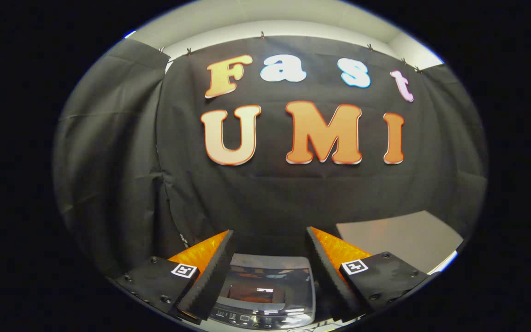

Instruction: Put the clothes into the washing machine and then close the washing machine lid.

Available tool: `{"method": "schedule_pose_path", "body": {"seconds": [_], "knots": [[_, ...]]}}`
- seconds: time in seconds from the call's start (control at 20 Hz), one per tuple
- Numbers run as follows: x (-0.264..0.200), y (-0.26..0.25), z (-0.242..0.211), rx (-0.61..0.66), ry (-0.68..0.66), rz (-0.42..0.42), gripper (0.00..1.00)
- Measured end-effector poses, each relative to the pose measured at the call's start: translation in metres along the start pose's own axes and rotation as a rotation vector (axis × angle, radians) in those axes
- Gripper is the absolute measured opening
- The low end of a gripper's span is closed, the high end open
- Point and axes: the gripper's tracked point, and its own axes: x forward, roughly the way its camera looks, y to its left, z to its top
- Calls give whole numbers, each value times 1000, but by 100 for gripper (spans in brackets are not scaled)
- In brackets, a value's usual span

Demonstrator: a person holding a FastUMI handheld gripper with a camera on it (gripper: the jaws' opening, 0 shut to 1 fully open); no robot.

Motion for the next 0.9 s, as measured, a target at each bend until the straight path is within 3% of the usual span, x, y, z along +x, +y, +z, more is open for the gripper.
{"method": "schedule_pose_path", "body": {"seconds": [0.15,0.5,0.9], "knots": [[-40,-26,35,-21,-69,-33,98],[-115,-100,67,-36,-121,-139,98],[-150,-157,88,-12,-164,-177,98]]}}
